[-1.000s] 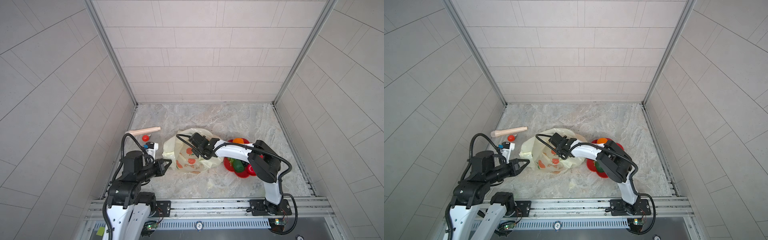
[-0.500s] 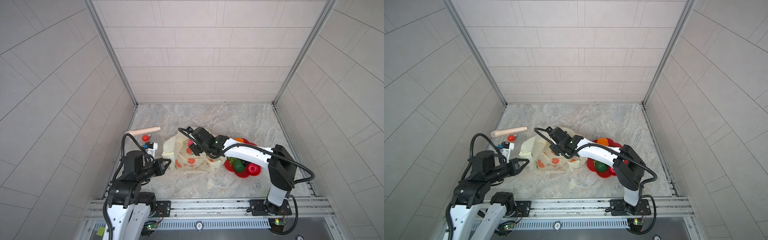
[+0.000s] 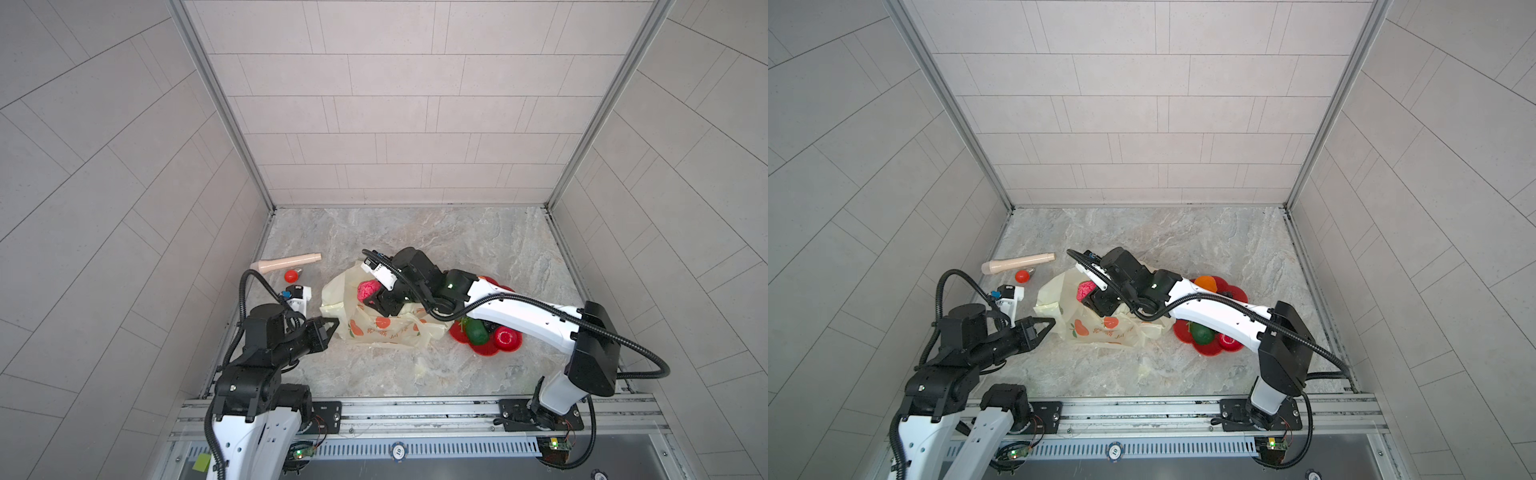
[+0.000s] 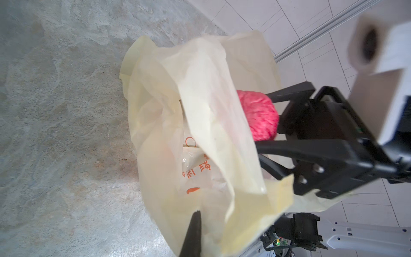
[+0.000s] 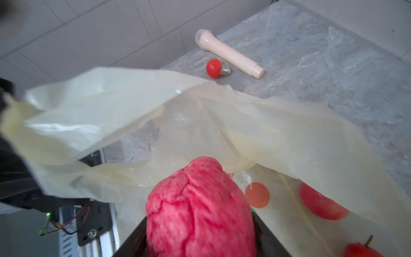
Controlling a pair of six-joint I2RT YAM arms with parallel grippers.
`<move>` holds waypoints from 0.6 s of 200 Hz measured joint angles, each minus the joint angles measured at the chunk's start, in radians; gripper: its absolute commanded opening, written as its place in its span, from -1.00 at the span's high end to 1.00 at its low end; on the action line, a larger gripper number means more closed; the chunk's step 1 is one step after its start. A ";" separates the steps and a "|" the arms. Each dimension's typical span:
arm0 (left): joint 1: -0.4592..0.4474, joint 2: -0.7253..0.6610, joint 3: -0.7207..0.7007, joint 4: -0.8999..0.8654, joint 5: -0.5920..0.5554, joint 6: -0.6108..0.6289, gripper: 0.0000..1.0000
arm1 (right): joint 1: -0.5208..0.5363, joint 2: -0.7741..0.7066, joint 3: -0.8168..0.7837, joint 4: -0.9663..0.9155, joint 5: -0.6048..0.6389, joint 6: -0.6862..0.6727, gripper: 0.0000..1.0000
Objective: Take fruits out of the plastic bag
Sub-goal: Take out the fake fruit from the plastic bag.
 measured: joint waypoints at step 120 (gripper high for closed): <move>0.001 -0.018 0.000 0.000 0.000 0.000 0.95 | 0.021 -0.056 0.127 -0.042 -0.129 0.053 0.16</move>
